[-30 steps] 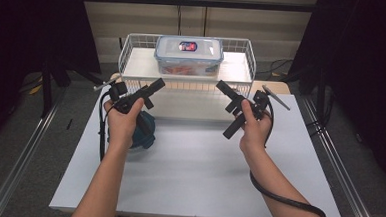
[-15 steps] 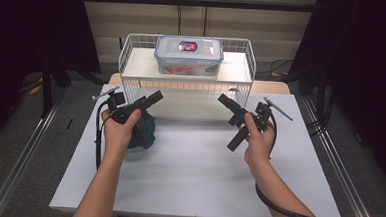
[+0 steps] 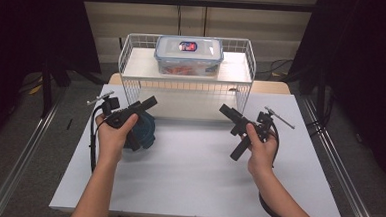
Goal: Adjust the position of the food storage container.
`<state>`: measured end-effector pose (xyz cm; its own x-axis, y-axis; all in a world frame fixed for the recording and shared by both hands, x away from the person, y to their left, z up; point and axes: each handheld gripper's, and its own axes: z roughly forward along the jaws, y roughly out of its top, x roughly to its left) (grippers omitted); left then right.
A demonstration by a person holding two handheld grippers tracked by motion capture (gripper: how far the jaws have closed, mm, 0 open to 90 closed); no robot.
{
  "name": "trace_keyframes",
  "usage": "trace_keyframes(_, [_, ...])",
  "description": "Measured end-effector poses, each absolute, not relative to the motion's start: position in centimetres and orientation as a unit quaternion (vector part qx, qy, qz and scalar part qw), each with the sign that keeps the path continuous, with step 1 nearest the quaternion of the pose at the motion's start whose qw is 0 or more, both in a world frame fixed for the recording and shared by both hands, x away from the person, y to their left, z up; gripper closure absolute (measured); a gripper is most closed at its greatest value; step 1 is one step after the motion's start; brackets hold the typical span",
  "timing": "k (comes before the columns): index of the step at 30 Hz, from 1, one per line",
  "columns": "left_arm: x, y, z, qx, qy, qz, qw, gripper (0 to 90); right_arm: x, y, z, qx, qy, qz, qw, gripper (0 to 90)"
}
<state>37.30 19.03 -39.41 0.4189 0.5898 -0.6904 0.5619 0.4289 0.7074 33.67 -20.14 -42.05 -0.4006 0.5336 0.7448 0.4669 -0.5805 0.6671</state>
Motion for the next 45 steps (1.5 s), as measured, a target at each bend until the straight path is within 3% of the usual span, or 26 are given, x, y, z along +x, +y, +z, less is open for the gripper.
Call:
trace_keyframes(6, [37.2,19.7,-39.8,0.54,0.545,0.011,0.641,6.3,33.3,-20.6,-42.7,0.552,0.459,0.696,0.024,19.9])
trace_keyframes(11, [37.1,20.5,-40.0,0.549,0.553,0.027,0.627,12.6,33.2,-20.7,-43.1,0.553,0.462,0.693,0.02,19.6])
trace_keyframes(15, [37.0,21.6,-40.2,0.557,0.558,0.041,0.614,23.4,33.0,-20.8,-43.4,0.556,0.467,0.687,0.021,19.3])
trace_keyframes(29, [37.1,25.5,-41.7,0.592,0.591,0.08,0.541,78.7,32.7,-20.5,-43.6,0.555,0.476,0.682,0.02,19.2])
trace_keyframes(33, [37.5,26.3,-42.3,0.596,0.602,0.098,0.522,87.6,32.9,-20.3,-43.6,0.552,0.478,0.683,0.021,19.2])
trace_keyframes(45, [38.2,28.9,-43.5,0.588,0.632,0.118,0.491,90.0,32.9,-20.4,-43.7,0.552,0.475,0.685,0.021,19.4])
